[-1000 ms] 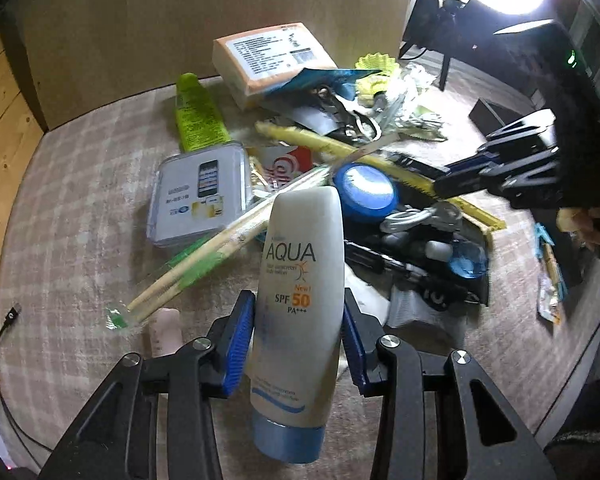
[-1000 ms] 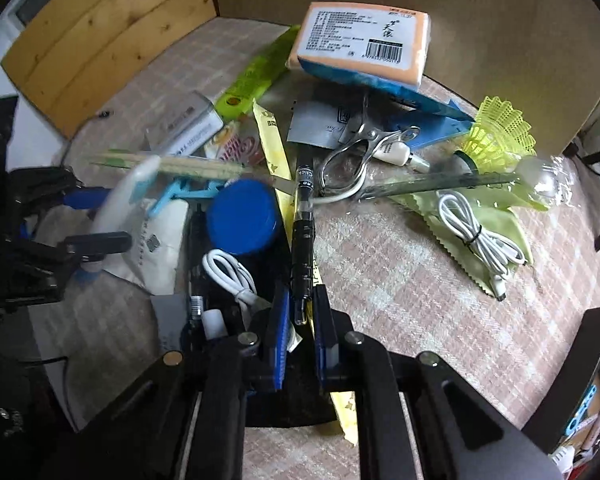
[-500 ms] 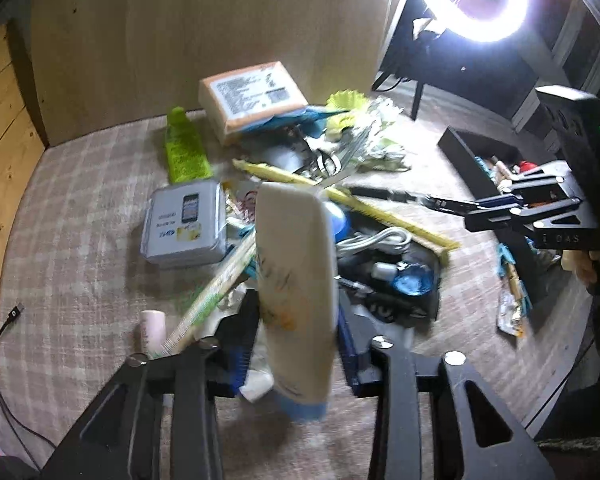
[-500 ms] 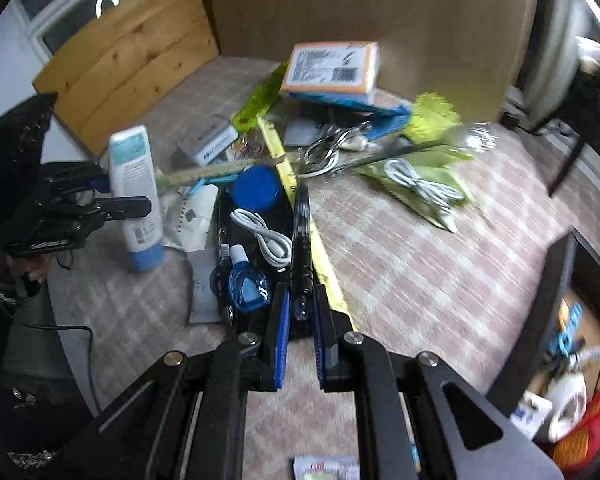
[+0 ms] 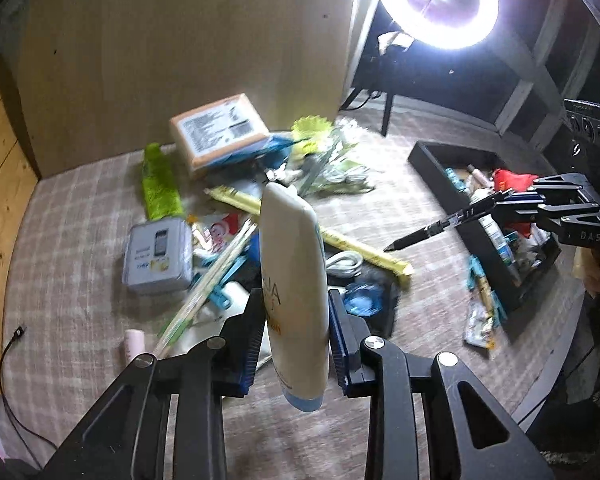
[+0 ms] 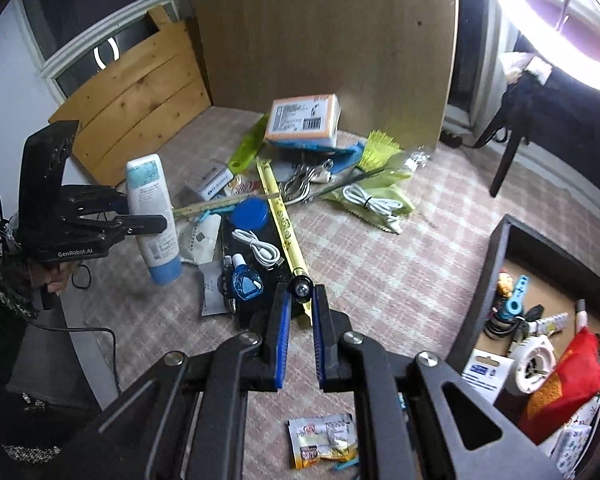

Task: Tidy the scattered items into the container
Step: 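Carry the sunscreen tube and pen over the tray while both grippers open to release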

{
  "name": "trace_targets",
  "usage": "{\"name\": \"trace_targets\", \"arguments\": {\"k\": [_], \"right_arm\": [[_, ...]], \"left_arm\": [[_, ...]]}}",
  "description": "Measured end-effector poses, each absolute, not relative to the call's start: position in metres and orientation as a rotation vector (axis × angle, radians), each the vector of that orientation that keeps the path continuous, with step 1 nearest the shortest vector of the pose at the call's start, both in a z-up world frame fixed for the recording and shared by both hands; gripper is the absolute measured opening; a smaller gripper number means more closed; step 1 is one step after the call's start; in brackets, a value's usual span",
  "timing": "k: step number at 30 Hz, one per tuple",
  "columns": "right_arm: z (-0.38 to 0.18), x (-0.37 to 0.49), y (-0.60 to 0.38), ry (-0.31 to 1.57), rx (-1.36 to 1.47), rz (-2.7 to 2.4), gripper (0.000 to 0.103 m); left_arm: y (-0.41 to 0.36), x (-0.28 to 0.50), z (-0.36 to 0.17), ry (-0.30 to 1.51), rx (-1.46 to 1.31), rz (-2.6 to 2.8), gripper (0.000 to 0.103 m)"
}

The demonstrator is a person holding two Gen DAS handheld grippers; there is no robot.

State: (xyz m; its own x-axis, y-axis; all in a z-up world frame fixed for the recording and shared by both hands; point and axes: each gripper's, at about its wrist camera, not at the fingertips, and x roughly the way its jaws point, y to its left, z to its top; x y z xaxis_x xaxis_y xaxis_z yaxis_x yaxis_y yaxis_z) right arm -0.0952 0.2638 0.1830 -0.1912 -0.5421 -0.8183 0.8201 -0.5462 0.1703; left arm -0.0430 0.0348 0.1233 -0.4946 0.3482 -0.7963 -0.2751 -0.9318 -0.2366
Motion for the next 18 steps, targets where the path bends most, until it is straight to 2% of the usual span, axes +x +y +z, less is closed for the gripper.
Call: {"name": "trace_targets", "arguments": {"k": [9, 18], "right_arm": [[0.239, -0.094, 0.334, 0.310, 1.006, -2.017, 0.010], [0.289, -0.125, 0.475, 0.206, 0.946, -2.324, 0.010]], "left_arm": [[0.102, -0.053, 0.158, -0.044, -1.199, 2.365, 0.028], [0.226, -0.078, 0.186, -0.013, -1.067, 2.196, 0.029]]}}
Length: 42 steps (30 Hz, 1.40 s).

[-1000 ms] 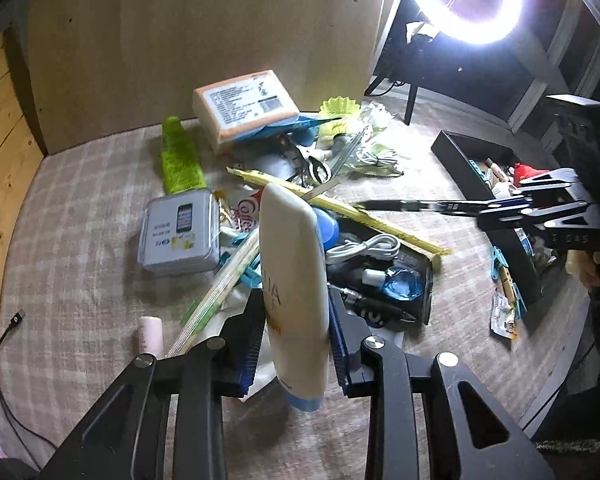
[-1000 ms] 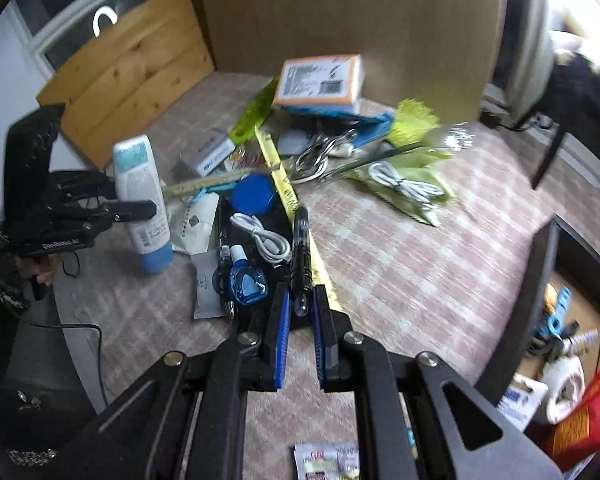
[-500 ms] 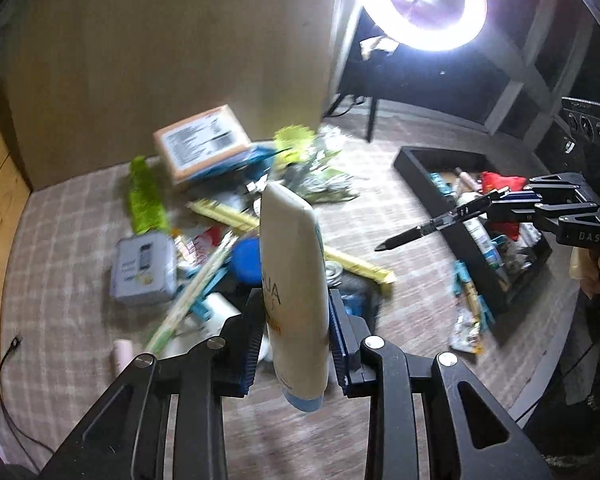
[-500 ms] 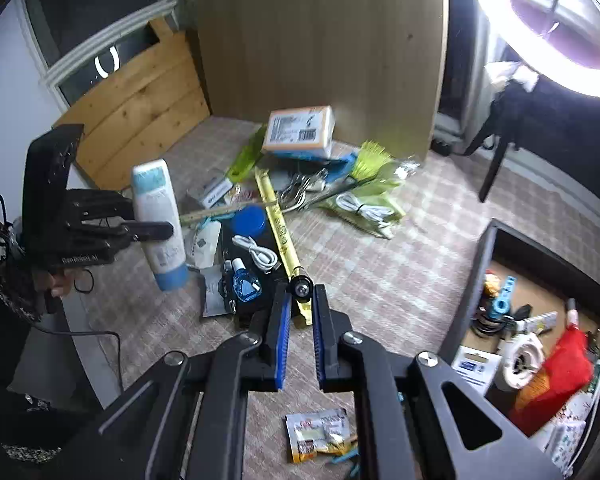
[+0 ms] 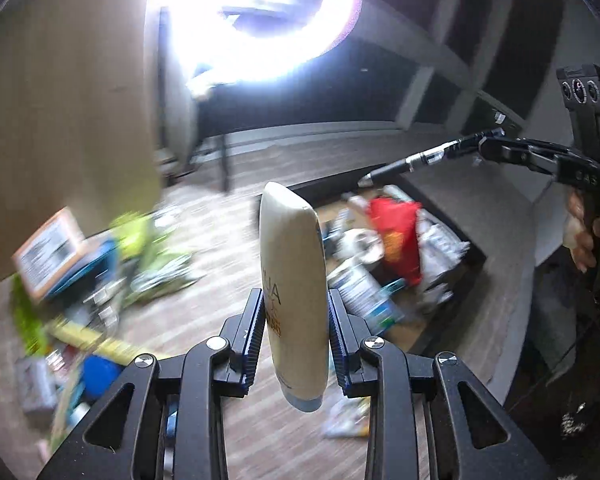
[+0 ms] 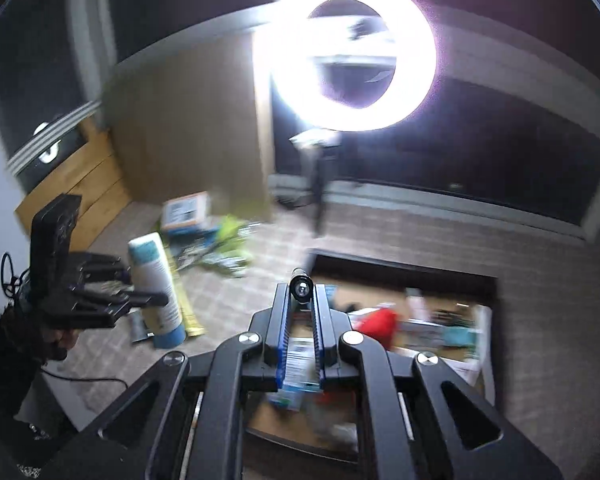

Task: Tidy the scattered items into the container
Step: 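Carry the sunscreen tube and pen over the tray while both grippers open to release, then move both grippers back over the pile of items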

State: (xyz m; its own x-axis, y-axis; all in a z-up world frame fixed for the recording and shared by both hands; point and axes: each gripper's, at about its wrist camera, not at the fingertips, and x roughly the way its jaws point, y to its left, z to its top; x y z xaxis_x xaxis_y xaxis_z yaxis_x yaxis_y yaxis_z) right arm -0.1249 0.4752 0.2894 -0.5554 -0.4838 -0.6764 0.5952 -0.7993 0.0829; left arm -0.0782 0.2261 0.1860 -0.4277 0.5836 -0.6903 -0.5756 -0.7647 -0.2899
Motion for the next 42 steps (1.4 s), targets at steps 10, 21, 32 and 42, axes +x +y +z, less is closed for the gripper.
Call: {"name": "trace_targets", "arguments": {"k": [10, 21, 32, 42], "right_arm": [[0.273, -0.165, 0.569, 0.145, 1.005, -2.484, 0.010], [0.238, -0.196, 0.601, 0.065, 1.116, -2.527, 0.044], [0.235, -0.187, 0.595, 0.035, 1.137, -2.497, 0.049], [0.232, -0.153, 0.524, 0.153, 1.056, -2.345, 0.058]], "left_arm": [[0.352, -0.099, 0.189, 0.137, -1.058, 2.101, 0.028], [0.389, -0.144, 0.179, 0.225, -1.124, 2.170, 0.041], [0.340, -0.139, 0.190, 0.159, -1.111, 2.245, 0.041], [0.255, -0.098, 0.182, 0.078, -1.173, 2.375, 0.041]]}}
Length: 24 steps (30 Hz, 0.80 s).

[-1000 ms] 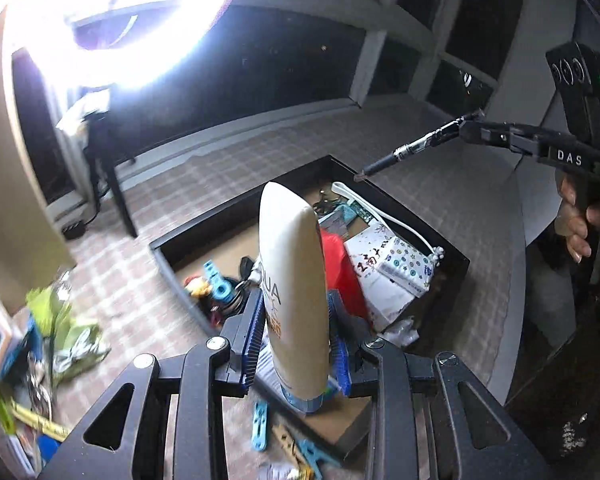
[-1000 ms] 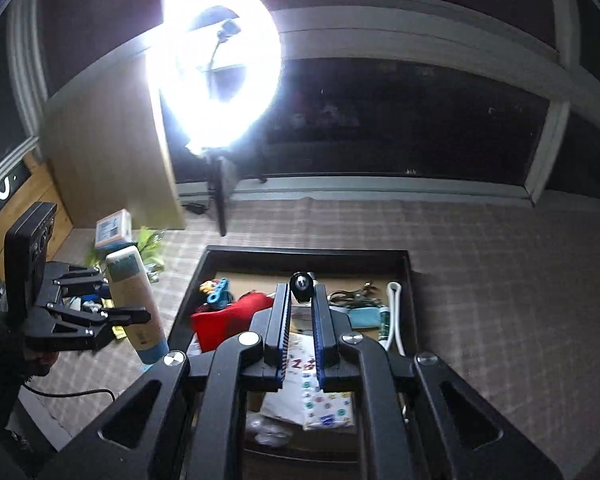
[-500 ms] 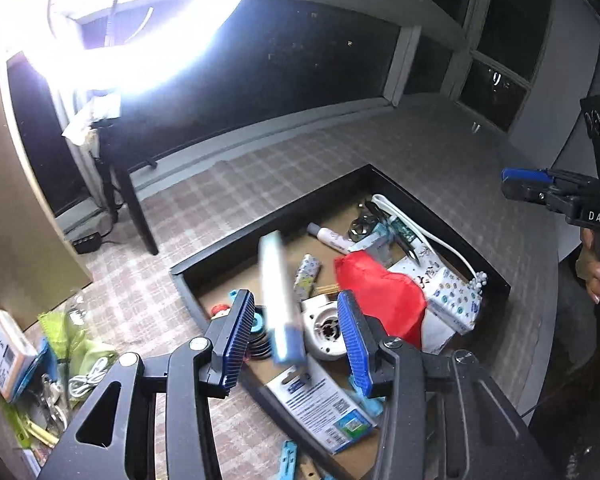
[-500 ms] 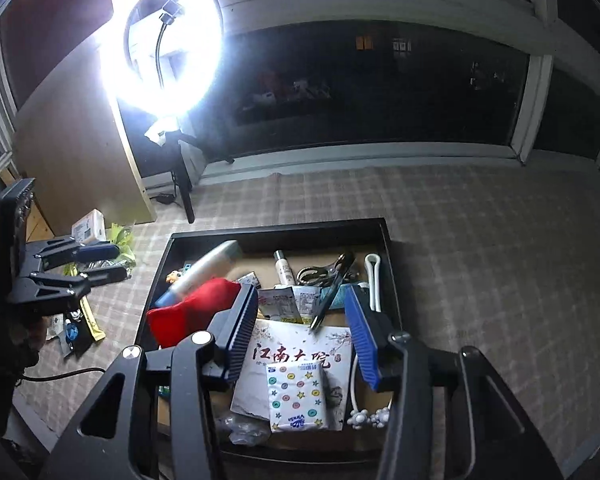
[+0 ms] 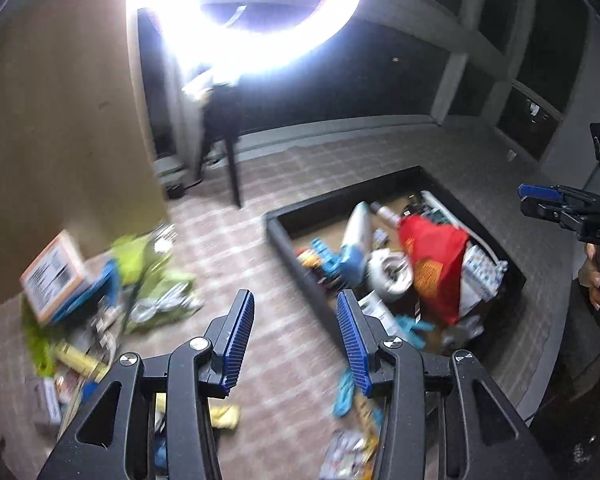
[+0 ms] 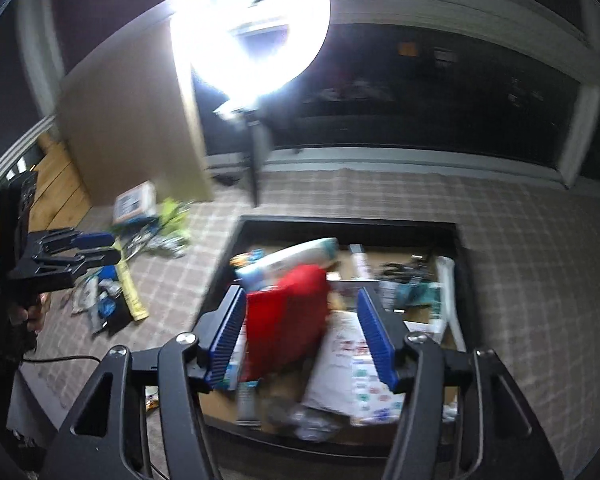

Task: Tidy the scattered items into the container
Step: 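Move both grippers back over the pile of items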

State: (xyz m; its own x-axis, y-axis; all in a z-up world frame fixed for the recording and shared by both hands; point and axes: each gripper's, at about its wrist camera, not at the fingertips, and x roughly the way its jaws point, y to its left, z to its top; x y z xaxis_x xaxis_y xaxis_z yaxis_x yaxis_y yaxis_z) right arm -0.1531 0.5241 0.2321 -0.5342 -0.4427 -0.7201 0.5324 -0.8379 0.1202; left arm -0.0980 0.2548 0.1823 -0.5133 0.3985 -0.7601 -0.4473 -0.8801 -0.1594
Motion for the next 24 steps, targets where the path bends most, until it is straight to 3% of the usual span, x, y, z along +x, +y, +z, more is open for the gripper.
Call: {"name": "trace_targets", "arguments": {"k": [18, 24], "right_arm": [[0.190, -0.097, 0.312, 0.384, 1.040, -2.015, 0.059], [0.166, -0.099, 0.250, 0.463, 1.075, -1.922, 0.059]], "left_arm": [[0.006, -0.045, 0.140, -0.121, -1.459, 2.658, 0.042], [-0.029, -0.058, 0.127, -0.139, -1.496, 2.643, 0.066]]}}
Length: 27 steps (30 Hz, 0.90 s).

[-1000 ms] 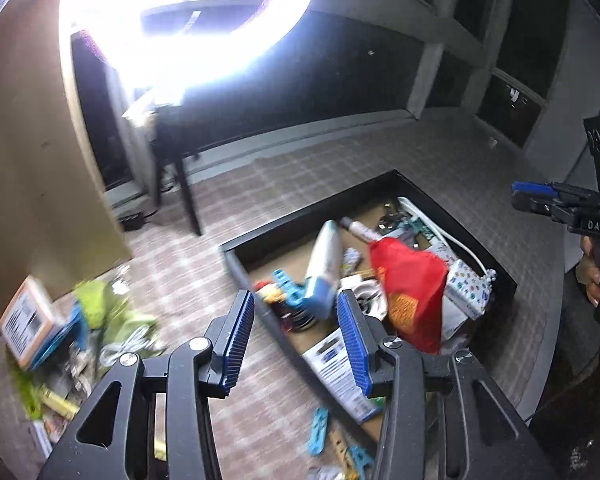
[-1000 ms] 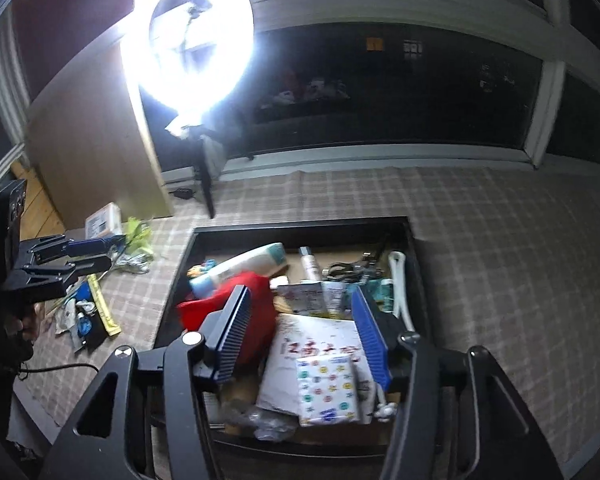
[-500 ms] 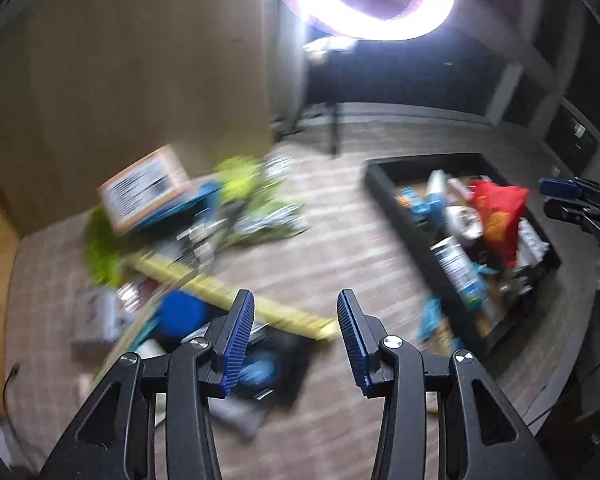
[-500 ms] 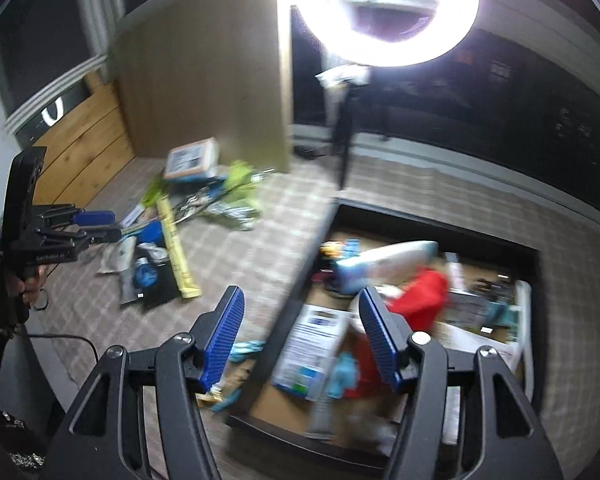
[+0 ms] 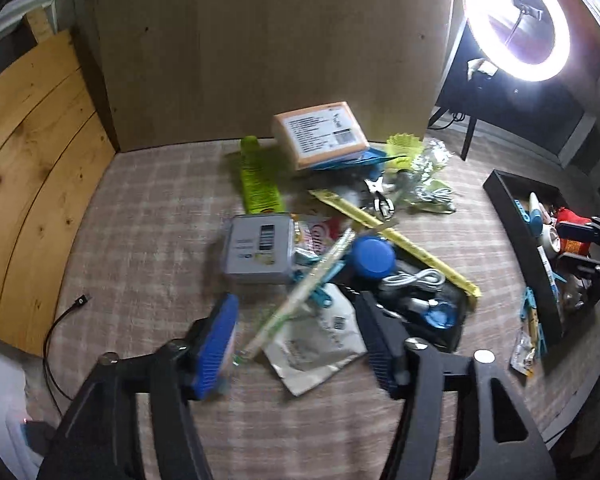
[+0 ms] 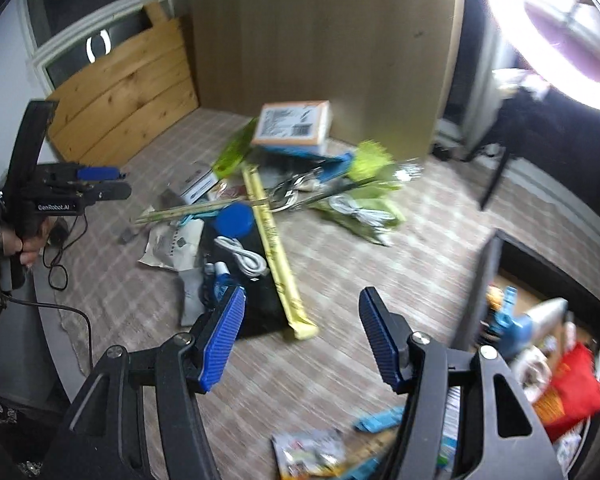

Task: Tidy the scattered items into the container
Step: 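Move both grippers back over the pile of items, then grasp the clear phone-case box with the left gripper while the right grasps the yellow wrapped stick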

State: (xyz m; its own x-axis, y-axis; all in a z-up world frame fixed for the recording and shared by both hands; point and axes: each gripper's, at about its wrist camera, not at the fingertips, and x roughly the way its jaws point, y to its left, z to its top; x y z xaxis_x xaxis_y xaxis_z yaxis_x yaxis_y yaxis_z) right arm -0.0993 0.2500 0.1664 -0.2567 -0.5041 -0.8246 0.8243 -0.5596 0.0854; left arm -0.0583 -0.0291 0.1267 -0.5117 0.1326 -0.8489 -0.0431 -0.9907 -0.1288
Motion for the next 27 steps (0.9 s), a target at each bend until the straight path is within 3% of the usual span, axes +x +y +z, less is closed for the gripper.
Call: {"name": "trace_targets", "arguments": {"k": [4, 24, 27], "right_arm": [[0.143, -0.112, 0.216, 0.507, 1.137, -1.873, 0.059], [0.067, -0.166, 0.117, 0.587, 1.329, -1.642, 0.059], [0.060, -0.165, 0.110, 0.597, 1.339, -1.608, 0.054]], "left_arm": [[-0.037, -0.080, 0.110, -0.116, -1.536, 2.617, 0.074], [-0.044, -0.164, 0.041, -0.141, -1.711, 2.450, 0.074], [-0.042, -0.168, 0.035, -0.126, -1.723, 2.431, 0.074]]}}
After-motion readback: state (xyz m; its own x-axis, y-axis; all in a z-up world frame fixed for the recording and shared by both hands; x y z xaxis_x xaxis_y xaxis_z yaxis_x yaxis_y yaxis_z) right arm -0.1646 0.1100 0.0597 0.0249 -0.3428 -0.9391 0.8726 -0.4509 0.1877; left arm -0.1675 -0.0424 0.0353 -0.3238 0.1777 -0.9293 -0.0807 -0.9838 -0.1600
